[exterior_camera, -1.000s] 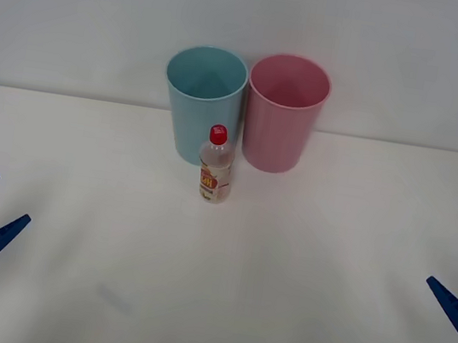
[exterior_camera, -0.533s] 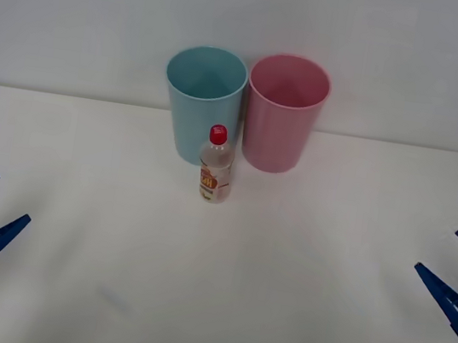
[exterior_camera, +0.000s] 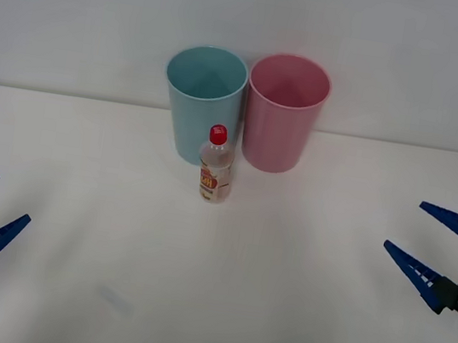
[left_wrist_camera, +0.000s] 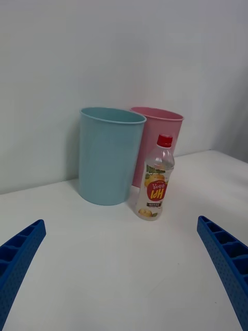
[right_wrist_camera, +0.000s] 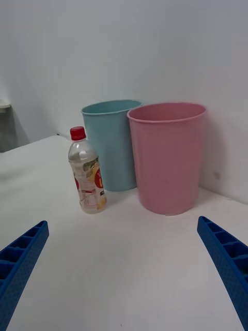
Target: Grasp the object on the table and drop it into the matching bin: aluminum can to the light blue bin, PET bottle to the pink bin.
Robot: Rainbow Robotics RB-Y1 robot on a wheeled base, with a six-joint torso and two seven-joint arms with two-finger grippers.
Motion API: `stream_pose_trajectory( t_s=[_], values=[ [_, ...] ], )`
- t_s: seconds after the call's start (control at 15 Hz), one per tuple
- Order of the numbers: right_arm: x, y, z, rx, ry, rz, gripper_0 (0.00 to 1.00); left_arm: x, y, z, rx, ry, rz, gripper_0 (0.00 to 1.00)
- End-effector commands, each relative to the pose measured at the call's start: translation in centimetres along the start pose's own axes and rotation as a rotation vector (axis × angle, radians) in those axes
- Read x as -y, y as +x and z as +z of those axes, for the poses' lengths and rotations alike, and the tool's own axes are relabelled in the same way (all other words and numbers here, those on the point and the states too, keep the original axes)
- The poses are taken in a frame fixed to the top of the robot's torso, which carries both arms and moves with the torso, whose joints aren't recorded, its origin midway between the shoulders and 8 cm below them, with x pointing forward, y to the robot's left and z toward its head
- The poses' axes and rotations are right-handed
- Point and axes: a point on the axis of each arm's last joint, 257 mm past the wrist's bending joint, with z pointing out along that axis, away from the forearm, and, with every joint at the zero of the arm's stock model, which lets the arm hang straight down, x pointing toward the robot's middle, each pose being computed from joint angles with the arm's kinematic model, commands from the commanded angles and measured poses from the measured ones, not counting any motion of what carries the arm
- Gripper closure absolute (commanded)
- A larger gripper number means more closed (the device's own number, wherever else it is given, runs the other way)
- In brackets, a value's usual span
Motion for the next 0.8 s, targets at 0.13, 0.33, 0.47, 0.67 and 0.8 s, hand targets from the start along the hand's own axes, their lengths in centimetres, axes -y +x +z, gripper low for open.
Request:
stream_pose_trajectory(
  t_s=[0.13, 0.33, 0.47, 0.67, 0.8],
  values=[
    [0.0, 0.2, 1.2, -0.042, -0.031, 0.031, 0.00, 0.0, 0.0, 0.0, 0.000, 0.000, 0.000, 0.00],
    [-0.8, 0.6, 3.1, -0.058, -0.060, 0.060, 0.00, 0.0, 0.0, 0.0, 0.000, 0.000, 0.000, 0.00],
    [-1.2, 0.8, 4.8, -0.069, -0.078, 0.038, 0.00, 0.0, 0.0, 0.0, 0.000, 0.000, 0.000, 0.00],
    [-1.7, 1.5, 7.5, -0.098, -0.093, -0.012, 0.00, 0.0, 0.0, 0.0, 0.000, 0.000, 0.000, 0.00],
    [-1.8, 1.7, 9.0, -0.113, -0.099, -0.047, 0.00, 0.0, 0.0, 0.0, 0.000, 0.000, 0.000, 0.00]
  ],
)
